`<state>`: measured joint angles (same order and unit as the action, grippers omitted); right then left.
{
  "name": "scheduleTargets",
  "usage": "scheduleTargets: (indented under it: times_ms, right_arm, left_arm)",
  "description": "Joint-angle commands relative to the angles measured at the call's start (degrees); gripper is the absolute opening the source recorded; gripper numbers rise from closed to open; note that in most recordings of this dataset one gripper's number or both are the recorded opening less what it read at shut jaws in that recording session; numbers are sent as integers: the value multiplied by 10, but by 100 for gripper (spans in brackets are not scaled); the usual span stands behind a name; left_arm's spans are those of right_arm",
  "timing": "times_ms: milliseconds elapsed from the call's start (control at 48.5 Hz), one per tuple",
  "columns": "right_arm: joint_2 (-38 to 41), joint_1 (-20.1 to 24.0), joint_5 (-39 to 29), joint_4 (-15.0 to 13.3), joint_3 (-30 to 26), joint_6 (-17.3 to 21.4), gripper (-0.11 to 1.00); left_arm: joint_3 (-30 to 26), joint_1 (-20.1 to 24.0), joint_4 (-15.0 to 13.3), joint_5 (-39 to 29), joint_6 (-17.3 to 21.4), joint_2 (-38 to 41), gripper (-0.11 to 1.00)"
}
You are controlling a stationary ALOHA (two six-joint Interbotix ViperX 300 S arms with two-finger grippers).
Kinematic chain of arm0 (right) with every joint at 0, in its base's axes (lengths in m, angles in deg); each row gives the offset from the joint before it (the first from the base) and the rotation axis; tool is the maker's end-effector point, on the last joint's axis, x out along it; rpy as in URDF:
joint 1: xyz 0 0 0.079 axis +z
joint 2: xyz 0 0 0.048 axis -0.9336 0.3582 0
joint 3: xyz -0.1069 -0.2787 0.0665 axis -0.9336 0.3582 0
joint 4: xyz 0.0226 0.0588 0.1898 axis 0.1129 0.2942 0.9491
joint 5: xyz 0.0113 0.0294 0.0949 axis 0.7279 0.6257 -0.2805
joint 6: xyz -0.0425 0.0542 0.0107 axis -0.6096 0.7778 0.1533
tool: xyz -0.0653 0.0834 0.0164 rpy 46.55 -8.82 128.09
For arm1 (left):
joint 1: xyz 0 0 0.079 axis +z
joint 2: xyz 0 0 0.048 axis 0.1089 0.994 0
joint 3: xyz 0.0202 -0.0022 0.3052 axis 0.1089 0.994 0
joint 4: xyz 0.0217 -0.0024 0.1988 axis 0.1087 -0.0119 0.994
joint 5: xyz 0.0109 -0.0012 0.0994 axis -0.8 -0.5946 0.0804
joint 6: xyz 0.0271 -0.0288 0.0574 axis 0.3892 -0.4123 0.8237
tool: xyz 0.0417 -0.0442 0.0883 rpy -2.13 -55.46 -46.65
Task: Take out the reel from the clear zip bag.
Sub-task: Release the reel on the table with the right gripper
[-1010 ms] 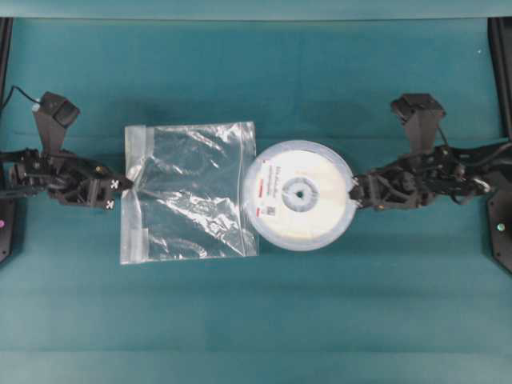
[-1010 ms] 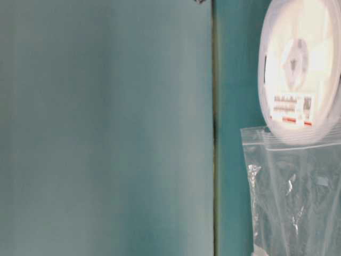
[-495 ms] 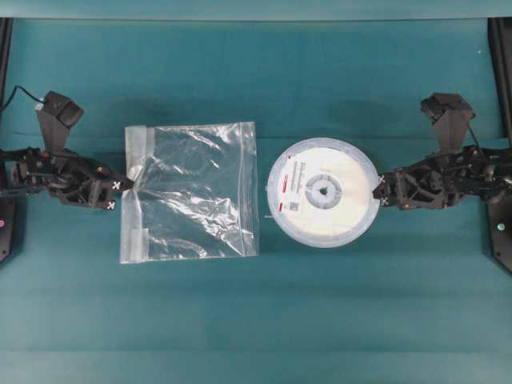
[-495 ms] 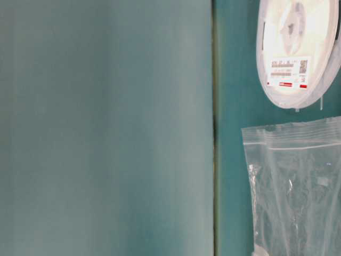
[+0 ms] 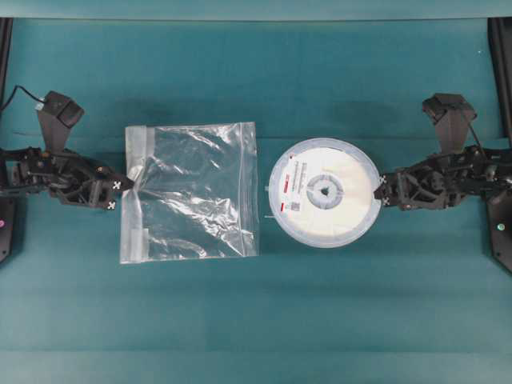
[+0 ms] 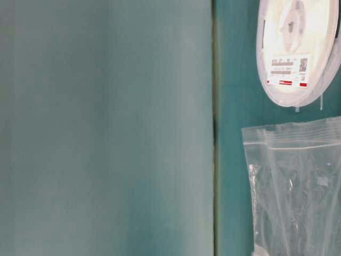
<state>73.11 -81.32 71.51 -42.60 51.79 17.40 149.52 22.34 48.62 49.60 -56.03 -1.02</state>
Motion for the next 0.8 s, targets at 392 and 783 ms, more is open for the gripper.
scheduleTargets:
  times_ms: [392,783]
  right_arm:
    - [-3,3,2,8,-4,27,92]
    - [-5,3,4,9,-5,28,95]
  left_arm:
    - [-5,0,3,-9,4,-13,0]
    - [4,1,3,-10,10,-24,15]
